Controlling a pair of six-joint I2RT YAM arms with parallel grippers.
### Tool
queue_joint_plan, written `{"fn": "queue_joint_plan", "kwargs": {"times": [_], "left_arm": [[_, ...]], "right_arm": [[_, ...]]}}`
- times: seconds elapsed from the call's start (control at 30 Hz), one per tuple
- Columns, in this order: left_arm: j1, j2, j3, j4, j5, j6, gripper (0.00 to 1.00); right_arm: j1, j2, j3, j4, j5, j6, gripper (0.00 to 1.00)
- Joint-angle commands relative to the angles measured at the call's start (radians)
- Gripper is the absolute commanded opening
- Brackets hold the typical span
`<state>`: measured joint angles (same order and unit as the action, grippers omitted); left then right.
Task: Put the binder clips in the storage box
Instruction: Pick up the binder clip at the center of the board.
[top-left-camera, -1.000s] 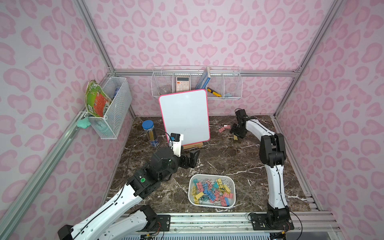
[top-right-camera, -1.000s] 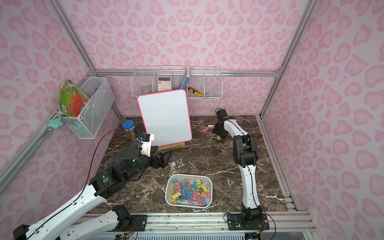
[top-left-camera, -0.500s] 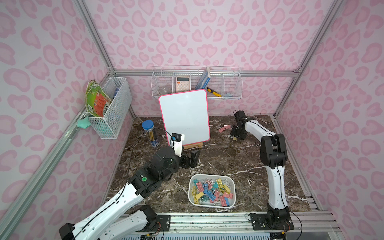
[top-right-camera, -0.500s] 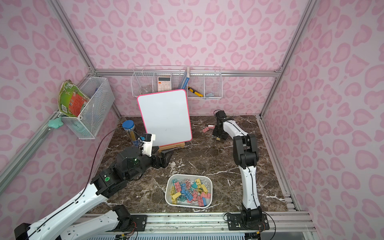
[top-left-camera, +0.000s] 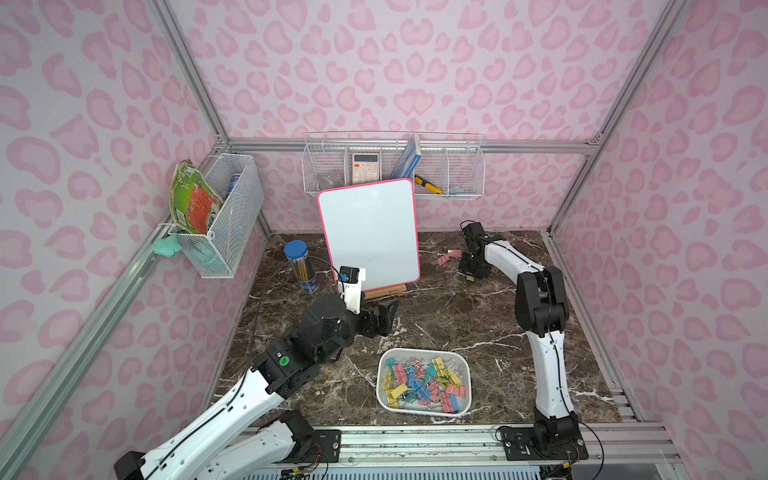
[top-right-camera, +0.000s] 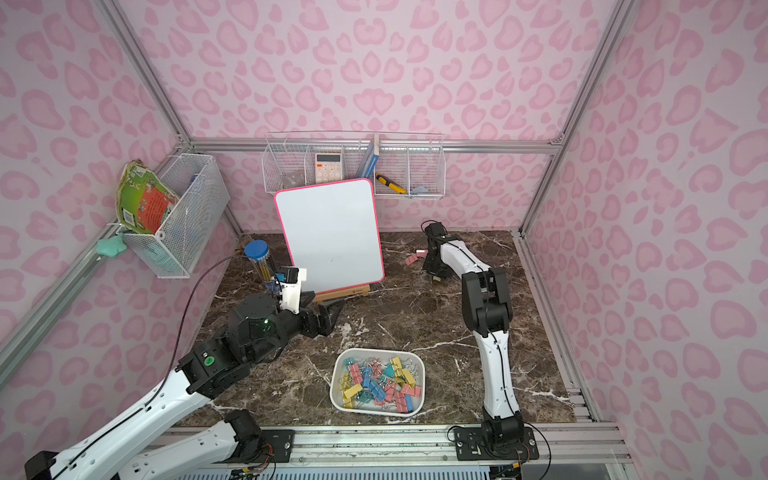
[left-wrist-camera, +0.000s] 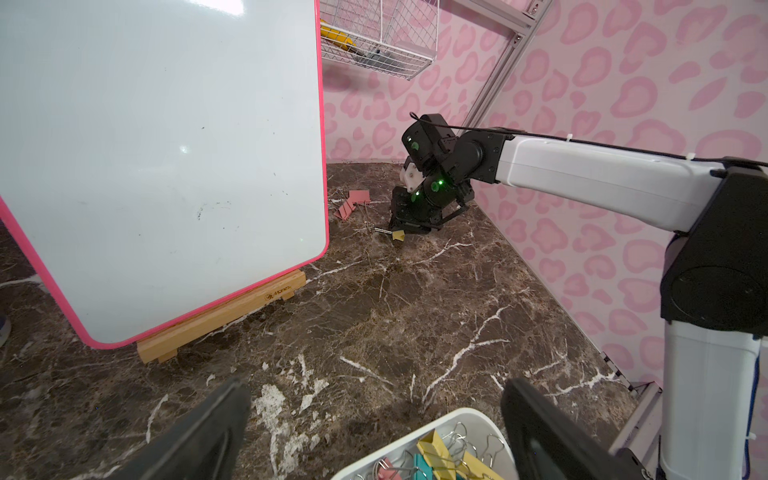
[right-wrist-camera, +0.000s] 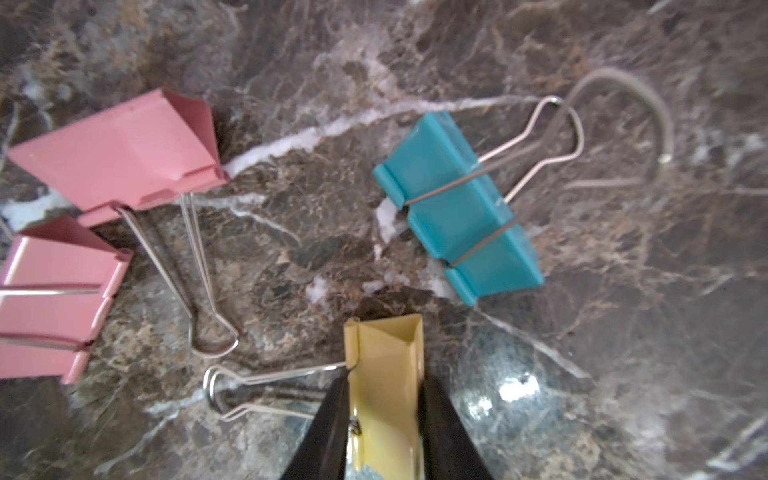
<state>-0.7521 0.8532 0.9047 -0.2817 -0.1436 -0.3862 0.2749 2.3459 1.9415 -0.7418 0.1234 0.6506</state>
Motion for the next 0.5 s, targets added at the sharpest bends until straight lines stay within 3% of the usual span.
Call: {"fn": "queue_joint_plan", "kwargs": {"times": [0.0,0.13,0.23,0.37,0.47], "left_arm": [[0.001,-0.003,0.002,0.002,-0.012,0.013,0.99],[0.002,-0.005,0.006,-0.004,-0.017,0.018,0.99],[0.001,-0.007,0.004,-0.008,-0.033,0.020,0.99],[0.002,-0.007,-0.002,-0.006,-0.075,0.022,0.99],[0.002,-0.009,-0.015,0.007,-0.131,0.016,0.99]], "right_arm": [[0.002,-0.048,-0.014,0.004,0.007,0.002,0.27],[0.002,-0.147,-0.050,0.024,0.012,0.005,0.27],[0.014,-0.285,-0.164,0.060,-0.004,0.008,0.27],[0.088,-0.603,-0.470,0.161,-0.029,0.058,0.27],[0.232,-0.860,-0.715,0.221,-0.016,0.112,0.26]]}}
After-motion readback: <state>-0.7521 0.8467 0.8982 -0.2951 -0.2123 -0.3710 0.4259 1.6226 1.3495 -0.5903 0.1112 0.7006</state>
